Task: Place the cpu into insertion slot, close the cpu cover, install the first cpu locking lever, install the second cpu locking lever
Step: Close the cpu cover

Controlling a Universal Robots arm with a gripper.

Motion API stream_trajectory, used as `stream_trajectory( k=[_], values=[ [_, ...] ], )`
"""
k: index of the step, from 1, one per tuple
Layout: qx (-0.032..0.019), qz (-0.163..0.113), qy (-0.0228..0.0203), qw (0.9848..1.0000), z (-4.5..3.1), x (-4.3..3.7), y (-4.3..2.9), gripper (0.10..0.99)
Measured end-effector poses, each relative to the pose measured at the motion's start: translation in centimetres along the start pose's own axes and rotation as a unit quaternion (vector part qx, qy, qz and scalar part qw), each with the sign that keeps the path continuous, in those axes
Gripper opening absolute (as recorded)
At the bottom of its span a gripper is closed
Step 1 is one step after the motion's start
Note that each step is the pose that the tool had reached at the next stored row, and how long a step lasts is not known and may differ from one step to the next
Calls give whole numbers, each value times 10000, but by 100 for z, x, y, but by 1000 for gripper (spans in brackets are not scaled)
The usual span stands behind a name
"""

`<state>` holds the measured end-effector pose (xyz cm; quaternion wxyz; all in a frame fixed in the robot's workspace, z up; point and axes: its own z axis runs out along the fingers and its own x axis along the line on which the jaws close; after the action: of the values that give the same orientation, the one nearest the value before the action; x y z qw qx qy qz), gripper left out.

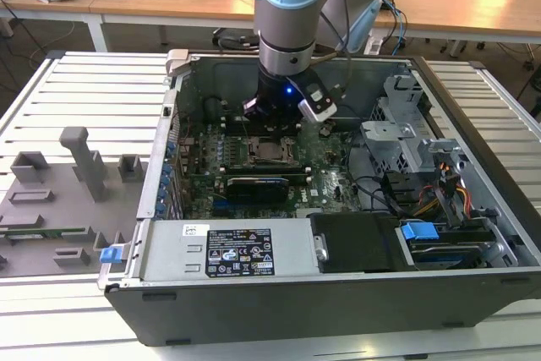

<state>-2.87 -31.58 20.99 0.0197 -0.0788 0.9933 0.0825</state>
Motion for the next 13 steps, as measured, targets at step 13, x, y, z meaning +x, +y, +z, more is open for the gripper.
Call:
stream_trajectory(
  k=[13],
  values=[
    [90, -3, 15, 10000, -43, 47, -156, 106]
  ],
)
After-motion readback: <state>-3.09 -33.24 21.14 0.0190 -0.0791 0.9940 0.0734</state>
